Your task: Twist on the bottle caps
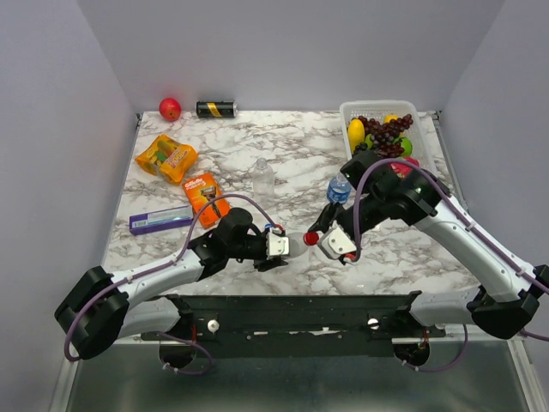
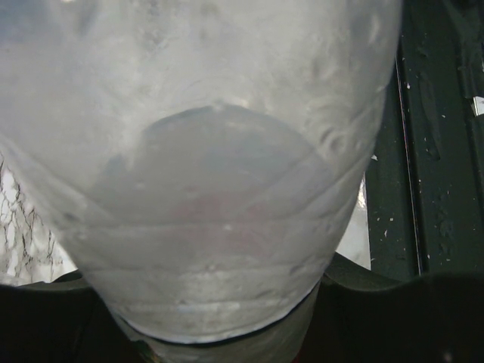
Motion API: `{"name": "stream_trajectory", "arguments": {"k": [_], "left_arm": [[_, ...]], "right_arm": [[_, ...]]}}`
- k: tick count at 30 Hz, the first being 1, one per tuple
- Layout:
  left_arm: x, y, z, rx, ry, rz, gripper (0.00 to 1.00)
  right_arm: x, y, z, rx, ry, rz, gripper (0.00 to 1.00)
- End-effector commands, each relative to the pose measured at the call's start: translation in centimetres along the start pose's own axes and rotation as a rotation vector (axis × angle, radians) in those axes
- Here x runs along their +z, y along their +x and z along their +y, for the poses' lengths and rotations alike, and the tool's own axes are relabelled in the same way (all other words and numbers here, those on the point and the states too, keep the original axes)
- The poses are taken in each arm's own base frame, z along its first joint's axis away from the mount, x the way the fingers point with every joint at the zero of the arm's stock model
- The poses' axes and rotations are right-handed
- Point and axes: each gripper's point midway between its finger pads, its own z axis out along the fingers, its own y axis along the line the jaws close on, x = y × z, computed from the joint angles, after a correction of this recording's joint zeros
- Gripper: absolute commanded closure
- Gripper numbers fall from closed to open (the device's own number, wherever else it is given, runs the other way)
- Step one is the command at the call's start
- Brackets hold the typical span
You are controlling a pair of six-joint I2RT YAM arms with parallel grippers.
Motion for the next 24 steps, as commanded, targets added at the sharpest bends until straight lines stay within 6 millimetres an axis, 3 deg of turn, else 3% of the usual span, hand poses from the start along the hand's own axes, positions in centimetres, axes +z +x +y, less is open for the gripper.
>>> {"name": "stream_trajectory", "arguments": {"k": [1, 21, 24], "left_arm": [[0.2, -1.3, 0.3, 0.011, 0.016, -0.038, 1.0], [0.4, -1.7, 1.1, 0.019, -0.006, -0.054, 1.0], [0.4, -1.8, 1.1, 0.015, -0.007, -0.057, 1.0]], "right_arm": [[0.5, 0.0, -0.1, 0.001, -0.017, -0.008, 0.42], [1.7, 1.3, -0.4, 0.012, -0.008, 0.017, 0.55], [1.8, 1.4, -0.7, 0.032, 0.002, 0.021, 0.62]]}}
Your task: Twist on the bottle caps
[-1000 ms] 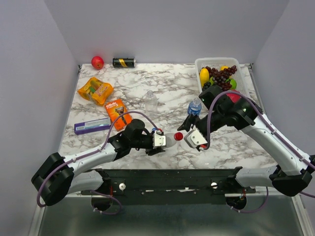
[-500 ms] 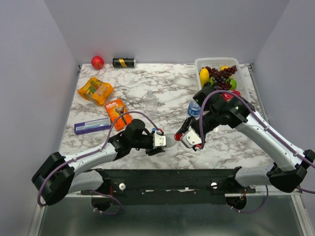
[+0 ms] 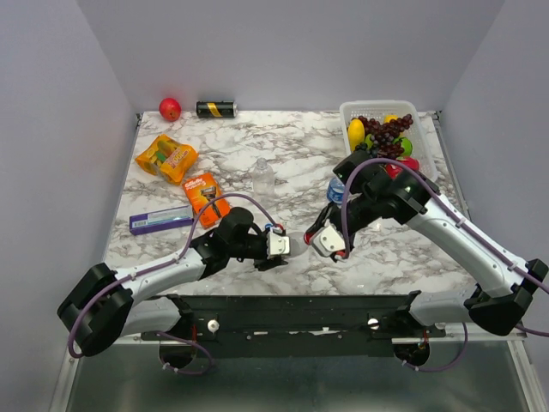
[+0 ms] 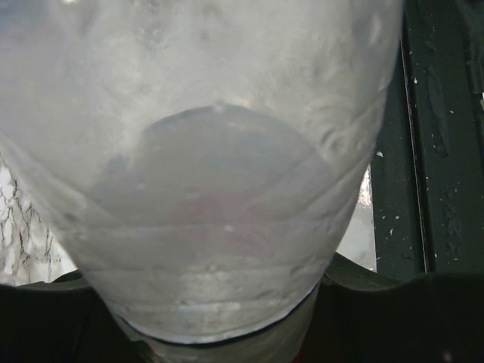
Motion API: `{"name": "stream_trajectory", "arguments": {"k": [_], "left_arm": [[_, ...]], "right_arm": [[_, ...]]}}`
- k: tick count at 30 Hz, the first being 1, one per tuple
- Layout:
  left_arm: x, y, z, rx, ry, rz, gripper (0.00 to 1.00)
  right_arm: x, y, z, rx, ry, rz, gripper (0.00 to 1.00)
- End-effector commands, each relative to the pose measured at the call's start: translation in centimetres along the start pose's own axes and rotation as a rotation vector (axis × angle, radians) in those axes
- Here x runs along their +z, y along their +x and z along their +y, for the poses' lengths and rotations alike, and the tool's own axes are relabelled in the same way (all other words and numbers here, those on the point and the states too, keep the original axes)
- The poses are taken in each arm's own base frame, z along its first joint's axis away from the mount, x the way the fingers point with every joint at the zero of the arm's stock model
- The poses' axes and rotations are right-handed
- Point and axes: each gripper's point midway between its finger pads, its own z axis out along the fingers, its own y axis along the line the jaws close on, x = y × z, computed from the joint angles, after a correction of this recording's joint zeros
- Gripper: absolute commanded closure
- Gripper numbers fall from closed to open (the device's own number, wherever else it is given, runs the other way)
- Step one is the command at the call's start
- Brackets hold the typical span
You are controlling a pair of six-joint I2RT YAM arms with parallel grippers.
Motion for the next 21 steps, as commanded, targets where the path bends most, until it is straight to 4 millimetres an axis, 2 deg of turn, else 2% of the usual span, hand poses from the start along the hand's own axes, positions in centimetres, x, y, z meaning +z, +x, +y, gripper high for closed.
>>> {"name": "stream_trajectory", "arguments": {"k": [1, 3, 4, 6, 7, 8, 10, 12, 13, 14, 15, 18, 19, 21], "left_arm": [[0.2, -2.3, 1.0, 0.023, -0.009, -0.066, 1.0], [0.1, -2.5, 1.7, 0.023, -0.048, -0.073, 1.0], [0.0, -2.7, 2.2, -0.013, -0.082, -0.08, 1.0], [-0.4, -3.4, 4.3, -0.042, -0.204, -0.101, 1.0], [-0.7, -3.8, 4.8, -0.089, -0.244, -0.115, 1.0], [-1.1, -4.1, 5.8, -0.106, -0.301, -0.124, 1.0], [-2.5, -5.0, 8.0, -0.137, -0.445, -0.149, 1.0], [-4.0, -5.7, 9.8, -0.151, -0.573, -0.153, 1.0], [-4.4, -5.8, 10.0, -0.145, -0.606, -0.145, 1.0], [-4.8, -5.9, 10.3, -0.118, -0.641, -0.134, 1.0], [-5.6, -6.1, 10.8, -0.102, -0.694, -0.127, 1.0], [-7.0, -5.5, 11.6, -0.074, -0.801, -0.052, 1.0], [-7.7, -4.9, 12.1, -0.073, -0.849, -0.019, 1.0], [-8.1, -4.5, 12.3, -0.052, -0.883, 0.024, 1.0]], "right_arm": [[0.4, 0.2, -0.4, 0.037, 0.014, 0.008, 0.68], [0.6, 0.5, -0.7, 0.097, 0.013, 0.015, 0.73], [0.5, 0.4, -1.4, 0.191, 0.038, 0.016, 0.78], [0.5, 0.5, -2.3, 0.324, 0.054, 0.02, 0.82], [1.6, 1.3, -2.1, 0.506, 0.026, 0.03, 0.85], [1.1, 0.8, -3.2, 0.565, 0.043, 0.022, 0.86], [2.1, 1.6, -2.9, 0.815, -0.013, 0.024, 0.89], [1.8, 2.0, -3.4, 0.928, -0.029, 0.007, 0.91], [1.7, 2.1, -2.9, 1.028, -0.054, 0.007, 0.92], [2.3, 3.1, -2.9, 1.104, -0.075, 0.009, 0.93], [1.9, 3.8, -3.3, 1.171, -0.065, -0.006, 0.94], [2.3, 5.7, -3.1, 1.431, -0.112, -0.005, 0.96], [2.3, 5.6, -3.1, 1.518, -0.125, -0.027, 0.99], [2.4, 6.2, -2.9, 1.582, -0.128, -0.025, 0.99]]}}
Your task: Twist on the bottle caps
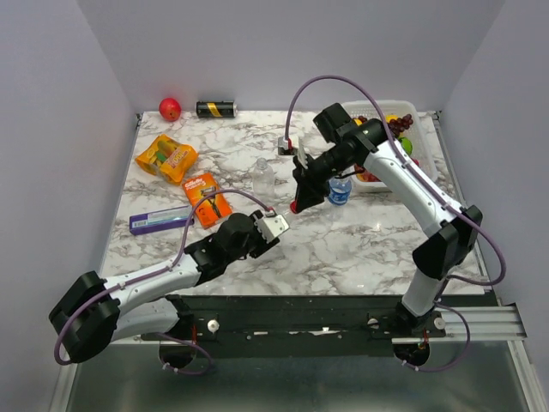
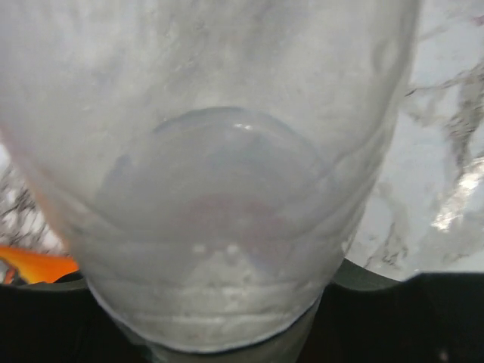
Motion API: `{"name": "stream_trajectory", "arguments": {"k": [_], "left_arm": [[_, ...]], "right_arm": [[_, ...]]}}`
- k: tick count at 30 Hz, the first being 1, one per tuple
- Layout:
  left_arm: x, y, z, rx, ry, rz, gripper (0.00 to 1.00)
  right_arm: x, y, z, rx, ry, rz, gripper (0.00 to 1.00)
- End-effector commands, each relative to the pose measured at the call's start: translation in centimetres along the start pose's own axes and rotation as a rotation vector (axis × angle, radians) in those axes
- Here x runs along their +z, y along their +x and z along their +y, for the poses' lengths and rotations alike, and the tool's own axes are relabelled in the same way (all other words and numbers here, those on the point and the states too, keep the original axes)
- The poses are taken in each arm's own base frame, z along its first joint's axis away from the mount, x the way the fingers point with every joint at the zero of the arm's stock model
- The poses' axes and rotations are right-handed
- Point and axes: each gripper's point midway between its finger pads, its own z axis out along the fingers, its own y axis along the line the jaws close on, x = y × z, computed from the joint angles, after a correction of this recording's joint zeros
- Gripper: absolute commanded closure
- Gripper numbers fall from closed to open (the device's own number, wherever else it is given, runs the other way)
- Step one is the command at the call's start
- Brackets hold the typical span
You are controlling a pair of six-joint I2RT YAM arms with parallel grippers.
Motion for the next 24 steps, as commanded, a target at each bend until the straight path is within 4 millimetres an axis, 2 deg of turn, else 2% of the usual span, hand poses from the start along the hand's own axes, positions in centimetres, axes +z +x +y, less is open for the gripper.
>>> {"name": "stream_trajectory", "arguments": {"k": [1, 3, 6, 7, 8, 10, 12, 13, 14, 15, 16, 18, 19, 20, 21, 22, 23, 24], "left_arm": [[-2.2, -7.2, 6.5, 0.019, -0.342, -0.183, 1.0], [-2.4, -6.9, 7.4, 0.018, -0.388, -0.15, 1.0], [-2.5, -6.3, 7.3, 0.062, -0.383, -0.108, 1.0], [-2.6, -6.1, 7.3, 0.085, -0.384, -0.098, 1.0], [-2.5, -5.8, 7.2, 0.096, -0.382, -0.089, 1.0], [-2.4, -5.5, 6.8, 0.112, -0.36, -0.08, 1.0], [-2.0, -5.2, 5.8, 0.12, -0.299, -0.08, 1.0], [-1.9, -4.7, 5.1, 0.13, -0.261, -0.058, 1.0], [-1.7, -4.4, 4.5, 0.116, -0.228, -0.056, 1.0], [-1.6, -4.4, 3.7, 0.115, -0.181, -0.061, 1.0], [-1.4, -3.8, 2.0, 0.122, -0.088, -0.052, 1.0], [-1.4, -3.5, 0.0, 0.131, 0.024, -0.059, 1.0], [-1.6, -3.6, -1.9, 0.142, 0.135, -0.08, 1.0], [-1.7, -3.3, -2.7, 0.15, 0.184, -0.078, 1.0], [-2.0, -3.4, -3.2, 0.167, 0.223, -0.09, 1.0], [-2.2, -3.2, -4.1, 0.167, 0.28, -0.085, 1.0], [-2.5, -3.3, -4.9, 0.165, 0.333, -0.098, 1.0], [-2.5, -3.5, -4.9, 0.153, 0.346, -0.104, 1.0]], "right_arm": [[1.3, 3.8, 2.6, 0.515, -0.145, 0.12, 1.0], [1.3, 4.0, 2.7, 0.587, -0.161, 0.118, 1.0], [0.8, 4.4, 2.4, 0.786, -0.206, 0.089, 1.0], [0.7, 3.4, 2.7, 0.922, -0.289, 0.046, 0.99], [0.6, 3.3, 2.6, 0.982, -0.325, 0.025, 0.99], [0.3, 2.5, 2.3, 0.965, -0.347, -0.01, 0.97], [-0.6, 1.1, 1.4, 0.879, -0.293, -0.049, 0.78], [-1.0, 0.6, 0.6, 0.805, -0.247, -0.067, 0.64], [-1.7, -0.2, 0.1, 0.746, -0.22, -0.093, 0.59], [-3.6, -2.3, -0.5, 0.636, -0.166, -0.15, 0.53], [-4.4, -2.6, -1.2, 0.54, -0.111, -0.163, 0.48], [-6.8, -4.3, -0.7, 0.339, -0.039, -0.208, 0.46], [-7.4, -3.7, -0.5, 0.175, -0.008, -0.189, 0.44], [-7.7, -3.5, 0.0, 0.091, -0.004, -0.188, 0.43], [-9.3, -4.0, 2.1, -0.037, 0.033, -0.213, 0.43], [-8.1, -2.2, 1.3, -0.131, 0.056, -0.182, 0.42], [-8.4, -1.8, 2.0, -0.223, 0.085, -0.183, 0.41], [-9.2, -1.6, 4.3, -0.351, 0.116, -0.193, 0.41]]}}
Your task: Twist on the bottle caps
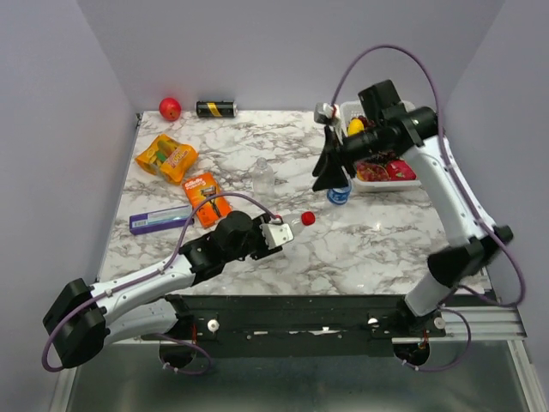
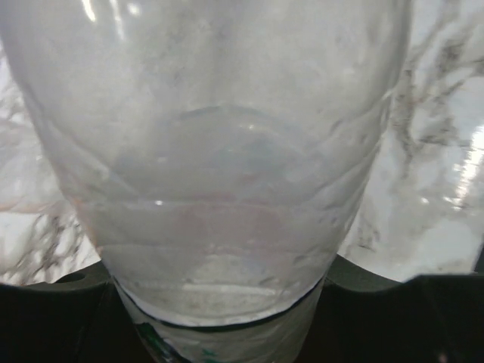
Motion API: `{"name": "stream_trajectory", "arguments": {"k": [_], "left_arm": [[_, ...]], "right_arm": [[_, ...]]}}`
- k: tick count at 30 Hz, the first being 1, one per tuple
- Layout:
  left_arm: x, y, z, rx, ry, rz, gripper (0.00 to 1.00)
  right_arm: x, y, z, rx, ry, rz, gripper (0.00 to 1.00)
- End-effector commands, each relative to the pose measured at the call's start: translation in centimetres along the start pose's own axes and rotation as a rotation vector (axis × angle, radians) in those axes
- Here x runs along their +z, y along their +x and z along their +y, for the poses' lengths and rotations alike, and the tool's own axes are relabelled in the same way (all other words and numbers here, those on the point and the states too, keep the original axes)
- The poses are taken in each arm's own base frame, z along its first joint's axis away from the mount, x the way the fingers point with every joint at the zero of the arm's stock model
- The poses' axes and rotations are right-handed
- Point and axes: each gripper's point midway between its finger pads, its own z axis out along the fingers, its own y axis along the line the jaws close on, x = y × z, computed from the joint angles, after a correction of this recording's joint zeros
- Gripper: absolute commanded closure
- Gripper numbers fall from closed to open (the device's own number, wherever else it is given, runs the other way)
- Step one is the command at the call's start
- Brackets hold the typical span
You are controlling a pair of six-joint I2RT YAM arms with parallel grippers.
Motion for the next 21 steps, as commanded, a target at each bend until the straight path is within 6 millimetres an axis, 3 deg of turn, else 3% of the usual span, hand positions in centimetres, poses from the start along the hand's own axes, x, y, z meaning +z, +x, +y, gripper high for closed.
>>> {"name": "stream_trajectory", "arguments": {"k": [1, 3, 4, 5, 7, 21], "left_arm": [[-0.8, -1.5, -4.0, -0.006, 0.273, -0.076, 1.0], [-1.1, -1.9, -4.2, -0.003, 0.299, -0.094, 1.0], [-1.1, -1.9, -4.0, 0.0, 0.295, -0.097, 1.0], [-1.2, -2.0, -4.1, 0.015, 0.303, -0.102, 1.0], [-1.3, -2.1, -4.1, 0.026, 0.315, -0.103, 1.0], [-1.5, -3.2, -4.2, 0.054, 0.35, -0.125, 1.0]], "right_arm": [[-1.7, 4.3, 3.8, -0.566, 0.044, 0.079, 0.4], [-1.0, 6.0, 5.3, -0.711, 0.033, 0.107, 0.39], [-2.0, 5.0, 5.6, -0.842, 0.111, 0.082, 0.39], [-1.1, 6.7, 5.5, -0.844, 0.099, 0.1, 0.38], [-0.9, 6.2, 6.4, -0.94, 0.114, 0.076, 0.38], [2.5, 7.1, 8.4, -1.065, -0.019, 0.113, 0.41]]}}
